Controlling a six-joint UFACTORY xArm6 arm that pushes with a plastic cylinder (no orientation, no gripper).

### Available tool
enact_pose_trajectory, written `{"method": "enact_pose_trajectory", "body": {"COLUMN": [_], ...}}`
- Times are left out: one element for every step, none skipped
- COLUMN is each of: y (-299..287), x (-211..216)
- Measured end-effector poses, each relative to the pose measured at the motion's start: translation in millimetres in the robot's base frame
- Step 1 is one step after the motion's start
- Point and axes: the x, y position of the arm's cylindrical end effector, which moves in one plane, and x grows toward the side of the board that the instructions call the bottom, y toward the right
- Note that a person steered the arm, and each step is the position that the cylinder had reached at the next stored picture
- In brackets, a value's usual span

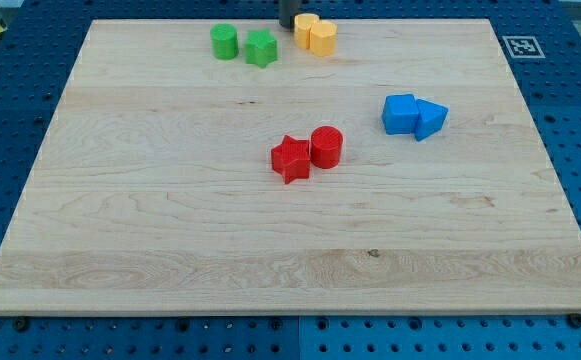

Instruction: Separate yellow blocks from the green blocks

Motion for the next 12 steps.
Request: {"method": "enact_pose_trajectory", "body": {"y": [0, 1, 5, 13, 15, -1, -7, -7, -7, -5, 12, 33], "x": [9, 18, 24, 29, 29, 36, 51, 65, 66, 66, 66, 66]}}
